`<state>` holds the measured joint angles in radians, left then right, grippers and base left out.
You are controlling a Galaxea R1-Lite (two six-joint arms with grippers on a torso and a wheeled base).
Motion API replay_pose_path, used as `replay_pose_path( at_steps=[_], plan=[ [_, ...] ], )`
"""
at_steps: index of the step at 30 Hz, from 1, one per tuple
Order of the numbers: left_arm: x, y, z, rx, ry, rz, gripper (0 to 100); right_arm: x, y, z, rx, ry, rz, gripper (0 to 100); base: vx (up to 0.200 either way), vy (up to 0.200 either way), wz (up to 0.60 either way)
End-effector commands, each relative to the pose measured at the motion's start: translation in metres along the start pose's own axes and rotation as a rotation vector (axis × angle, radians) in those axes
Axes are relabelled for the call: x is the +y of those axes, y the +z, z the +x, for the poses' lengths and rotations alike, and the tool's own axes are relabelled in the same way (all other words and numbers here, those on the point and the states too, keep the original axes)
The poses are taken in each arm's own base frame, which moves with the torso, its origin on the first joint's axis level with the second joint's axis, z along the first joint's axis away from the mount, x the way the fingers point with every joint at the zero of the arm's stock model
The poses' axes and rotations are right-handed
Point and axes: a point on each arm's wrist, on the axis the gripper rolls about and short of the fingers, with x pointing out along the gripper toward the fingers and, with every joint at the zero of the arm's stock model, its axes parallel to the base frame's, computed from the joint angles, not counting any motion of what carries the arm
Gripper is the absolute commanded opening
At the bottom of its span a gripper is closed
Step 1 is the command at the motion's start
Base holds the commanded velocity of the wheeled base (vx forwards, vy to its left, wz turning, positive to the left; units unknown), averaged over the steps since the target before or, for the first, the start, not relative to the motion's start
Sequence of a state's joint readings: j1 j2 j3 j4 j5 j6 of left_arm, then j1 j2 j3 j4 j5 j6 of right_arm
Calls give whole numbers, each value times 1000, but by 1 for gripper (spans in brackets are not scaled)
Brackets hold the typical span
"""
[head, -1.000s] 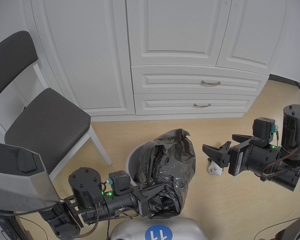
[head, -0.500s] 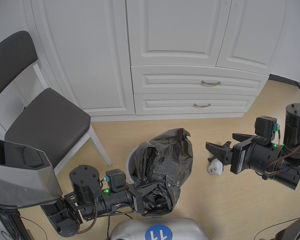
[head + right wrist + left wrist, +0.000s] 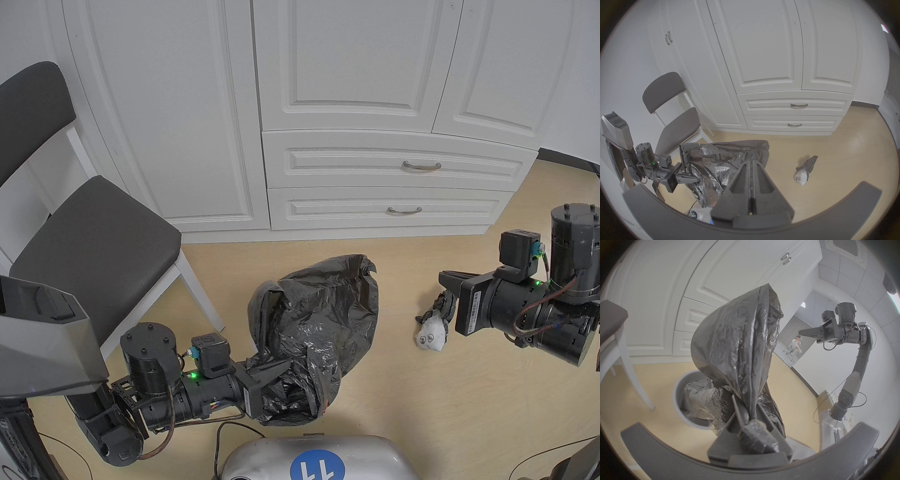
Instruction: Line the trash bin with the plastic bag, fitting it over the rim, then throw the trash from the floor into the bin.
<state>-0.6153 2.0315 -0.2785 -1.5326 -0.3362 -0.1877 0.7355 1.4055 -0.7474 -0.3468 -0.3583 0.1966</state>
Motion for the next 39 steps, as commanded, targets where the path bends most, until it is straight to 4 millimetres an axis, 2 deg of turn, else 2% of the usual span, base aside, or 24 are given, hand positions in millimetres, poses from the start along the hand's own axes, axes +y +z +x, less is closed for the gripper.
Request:
replay_pose_path(
  at_steps=[1,7,12,18,22,30,34,39],
  plan=[
    [10,4,-12,-12,45,5,0,-1,-3,5,15,-12,-5,0,0,0,0],
    [23,14,-29,-23,116,82,0,-3,-1,3,6,-14,0,0,0,0,0],
    [13,27,-43,43,123,60,0,-2,-3,7,19,-17,-5,0,0,0,0],
    [11,29,-41,167,124,19,0,0,-9,14,47,-22,-16,0,0,0,0],
    [15,28,-40,184,134,23,0,2,-13,20,67,-25,-23,0,0,0,0],
    [28,36,-51,147,194,37,0,9,-30,61,165,-30,-35,0,0,0,0],
    [28,37,-53,146,202,35,0,11,-42,96,198,-46,-14,0,0,0,0],
    [25,35,-57,162,198,31,0,13,-48,135,141,-17,69,0,0,0,0]
  ],
)
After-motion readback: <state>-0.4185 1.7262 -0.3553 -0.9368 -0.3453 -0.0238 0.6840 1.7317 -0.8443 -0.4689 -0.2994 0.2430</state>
